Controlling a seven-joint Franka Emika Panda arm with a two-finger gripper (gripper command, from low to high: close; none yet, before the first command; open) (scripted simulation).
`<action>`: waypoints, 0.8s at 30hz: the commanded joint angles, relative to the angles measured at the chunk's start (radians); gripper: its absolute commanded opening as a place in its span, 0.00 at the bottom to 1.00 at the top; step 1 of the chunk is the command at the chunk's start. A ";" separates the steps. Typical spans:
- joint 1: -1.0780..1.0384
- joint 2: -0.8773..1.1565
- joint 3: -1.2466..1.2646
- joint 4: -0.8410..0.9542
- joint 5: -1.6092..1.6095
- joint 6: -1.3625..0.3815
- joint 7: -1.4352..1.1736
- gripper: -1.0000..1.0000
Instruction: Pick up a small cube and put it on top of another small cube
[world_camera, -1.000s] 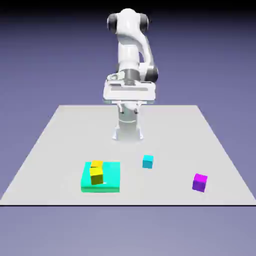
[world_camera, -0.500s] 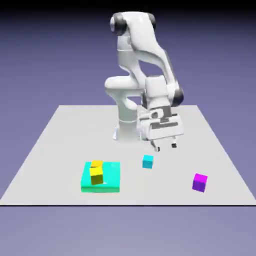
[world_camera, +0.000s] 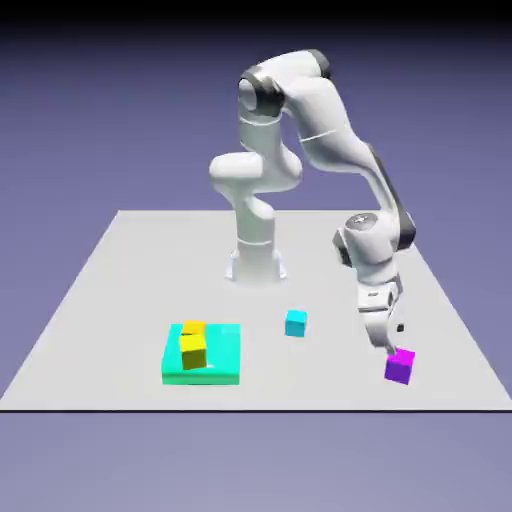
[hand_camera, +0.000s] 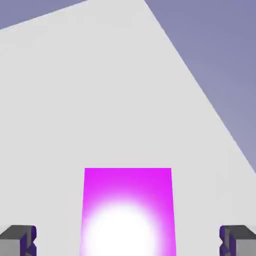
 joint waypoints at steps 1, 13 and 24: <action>0.014 0.036 -0.012 0.017 -0.005 0.020 -0.002 0.50; -0.032 -0.121 0.017 -0.059 0.008 -0.076 -0.030 0.00; 0.111 -0.284 -0.240 -0.155 -0.077 -0.305 -0.509 0.00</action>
